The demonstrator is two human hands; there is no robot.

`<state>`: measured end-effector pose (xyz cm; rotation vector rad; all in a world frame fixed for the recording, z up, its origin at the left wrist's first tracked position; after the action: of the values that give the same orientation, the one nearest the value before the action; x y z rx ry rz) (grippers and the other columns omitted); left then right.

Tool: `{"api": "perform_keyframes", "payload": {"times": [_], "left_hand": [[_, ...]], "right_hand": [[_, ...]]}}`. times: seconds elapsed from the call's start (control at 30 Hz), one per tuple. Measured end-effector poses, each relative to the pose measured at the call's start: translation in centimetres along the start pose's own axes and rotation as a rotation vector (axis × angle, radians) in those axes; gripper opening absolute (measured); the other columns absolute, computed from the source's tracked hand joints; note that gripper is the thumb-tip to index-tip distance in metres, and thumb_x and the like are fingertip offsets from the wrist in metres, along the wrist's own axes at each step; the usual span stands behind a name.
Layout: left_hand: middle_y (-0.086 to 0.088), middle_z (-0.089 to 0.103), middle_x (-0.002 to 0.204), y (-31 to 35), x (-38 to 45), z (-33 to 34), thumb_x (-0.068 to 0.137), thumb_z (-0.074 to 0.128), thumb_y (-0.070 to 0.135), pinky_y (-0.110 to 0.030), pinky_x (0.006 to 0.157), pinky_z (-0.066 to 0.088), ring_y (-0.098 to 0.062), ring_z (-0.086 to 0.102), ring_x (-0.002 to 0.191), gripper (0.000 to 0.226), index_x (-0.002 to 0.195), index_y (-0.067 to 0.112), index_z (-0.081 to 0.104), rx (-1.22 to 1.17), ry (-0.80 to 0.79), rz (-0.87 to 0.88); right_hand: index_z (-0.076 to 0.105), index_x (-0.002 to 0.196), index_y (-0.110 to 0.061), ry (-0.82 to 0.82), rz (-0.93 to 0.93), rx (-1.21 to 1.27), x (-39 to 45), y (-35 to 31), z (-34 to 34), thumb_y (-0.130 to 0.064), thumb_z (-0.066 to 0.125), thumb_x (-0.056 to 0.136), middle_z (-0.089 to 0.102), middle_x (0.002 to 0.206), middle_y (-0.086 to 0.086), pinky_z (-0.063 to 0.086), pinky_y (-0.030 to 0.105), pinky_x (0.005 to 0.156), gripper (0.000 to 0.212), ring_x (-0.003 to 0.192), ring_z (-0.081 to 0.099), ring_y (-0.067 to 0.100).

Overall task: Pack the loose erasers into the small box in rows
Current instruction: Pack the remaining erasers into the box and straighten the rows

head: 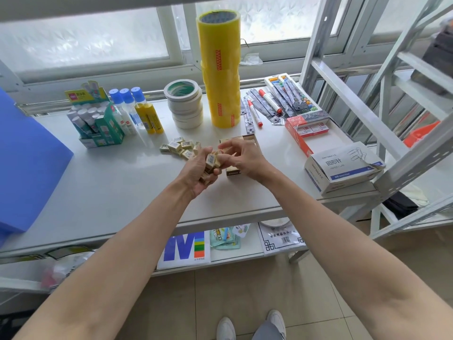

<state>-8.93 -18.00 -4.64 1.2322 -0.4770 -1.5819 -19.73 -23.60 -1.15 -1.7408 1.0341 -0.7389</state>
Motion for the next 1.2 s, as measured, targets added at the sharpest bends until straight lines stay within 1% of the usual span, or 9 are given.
{"api": "perform_keyframes", "payload": {"times": [0.1, 0.23, 0.4, 0.57, 0.73, 0.8, 0.93, 1.03, 1.2], "left_hand": [[-0.013, 0.064, 0.075, -0.3, -0.3, 0.2, 0.098, 0.05, 0.027, -0.014, 0.031, 0.03, -0.01, 0.05, 0.041, 0.024, 0.097, 0.005, 0.057, 0.023, -0.017, -0.014], [-0.018, 0.067, 0.083, -0.1, -0.6, 0.0, 0.098, 0.05, 0.026, -0.014, 0.032, 0.028, -0.01, 0.049, 0.043, 0.026, 0.104, 0.004, 0.061, 0.101, 0.006, -0.011], [-0.012, 0.064, 0.075, 0.2, -0.9, 0.0, 0.094, 0.061, 0.026, -0.015, 0.033, 0.028, -0.013, 0.049, 0.045, 0.02, 0.1, 0.007, 0.065, 0.254, 0.018, 0.025], [-0.013, 0.063, 0.072, -0.3, -0.5, 1.0, 0.089, 0.067, 0.034, -0.014, 0.033, 0.023, -0.015, 0.051, 0.044, 0.033, 0.106, 0.006, 0.065, 0.31, -0.024, 0.048], [-0.01, 0.061, 0.068, -0.3, -0.4, 1.8, 0.087, 0.071, 0.026, -0.013, 0.031, 0.022, -0.014, 0.049, 0.043, 0.031, 0.108, 0.004, 0.064, 0.368, -0.012, 0.045], [-0.01, 0.061, 0.069, -0.2, -0.1, 1.8, 0.086, 0.073, 0.022, -0.014, 0.03, 0.023, -0.014, 0.048, 0.042, 0.029, 0.106, 0.004, 0.062, 0.378, 0.015, 0.042], [-0.013, 0.06, 0.071, 0.7, 0.4, 1.7, 0.088, 0.069, 0.019, -0.013, 0.029, 0.023, -0.013, 0.047, 0.039, 0.022, 0.101, 0.002, 0.063, 0.416, 0.052, 0.067], [-0.013, 0.061, 0.069, 1.4, 0.6, 2.0, 0.089, 0.067, 0.017, -0.013, 0.029, 0.025, -0.013, 0.047, 0.039, 0.014, 0.086, 0.005, 0.063, 0.502, 0.035, 0.079], [-0.013, 0.064, 0.071, 1.6, 0.6, 2.3, 0.089, 0.068, 0.021, -0.013, 0.032, 0.026, -0.014, 0.049, 0.041, 0.016, 0.085, 0.007, 0.063, 0.563, 0.032, 0.093]], "right_hand": [[0.068, 0.107, -0.015, -0.015, 0.024, 0.075, -0.6, 0.1, -0.3, -0.022, 0.073, 0.081, 0.071, 0.094, 0.013, 0.058, 0.047, 0.082, 0.027, 0.086, 0.07, 0.027], [0.064, 0.113, -0.004, 0.054, 0.104, 0.199, -1.6, 0.7, -1.9, -0.012, 0.063, 0.09, 0.067, 0.079, 0.007, 0.05, 0.025, 0.057, 0.024, 0.061, 0.06, 0.012], [0.065, 0.106, -0.016, 0.059, 0.107, 0.312, -2.4, 1.2, -2.3, -0.007, 0.058, 0.093, 0.066, 0.076, 0.01, 0.058, 0.027, 0.063, 0.017, 0.063, 0.065, 0.018], [0.058, 0.097, -0.006, 0.152, 0.18, 0.385, -3.0, 1.8, -2.9, -0.009, 0.061, 0.092, 0.069, 0.077, 0.015, 0.054, 0.024, 0.05, 0.006, 0.053, 0.068, 0.018], [0.056, 0.087, -0.007, 0.181, 0.187, 0.417, -3.3, 2.2, -3.5, -0.009, 0.069, 0.085, 0.071, 0.078, 0.02, 0.056, 0.03, 0.056, 0.013, 0.057, 0.069, 0.027], [0.057, 0.093, -0.005, 0.16, 0.167, 0.382, -3.4, 1.9, -3.5, -0.009, 0.07, 0.083, 0.071, 0.083, 0.022, 0.058, 0.035, 0.062, 0.017, 0.062, 0.069, 0.032], [0.051, 0.129, -0.013, 0.021, 0.056, 0.167, -3.0, 0.6, -2.8, -0.004, 0.061, 0.089, 0.068, 0.087, 0.015, 0.058, 0.038, 0.069, 0.042, 0.069, 0.067, 0.027], [0.06, 0.118, -0.023, -0.013, -0.005, -0.03, -2.6, 0.3, -3.0, -0.004, 0.061, 0.085, 0.067, 0.086, 0.015, 0.06, 0.04, 0.073, 0.039, 0.073, 0.069, 0.032], [0.062, 0.094, -0.02, 0.004, -0.079, -0.351, -2.2, -0.4, -4.3, -0.018, 0.077, 0.079, 0.061, 0.084, 0.004, 0.049, 0.023, 0.065, 0.022, 0.068, 0.057, 0.011]]}}
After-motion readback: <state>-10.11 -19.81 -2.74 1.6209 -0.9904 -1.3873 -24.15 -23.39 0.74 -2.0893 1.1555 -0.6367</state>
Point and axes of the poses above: each hand's wrist, its own x-axis towards the middle knuckle, its own z-axis out of the palm, y = z × x, the point moved 9 cm from there along x, towards the middle knuckle
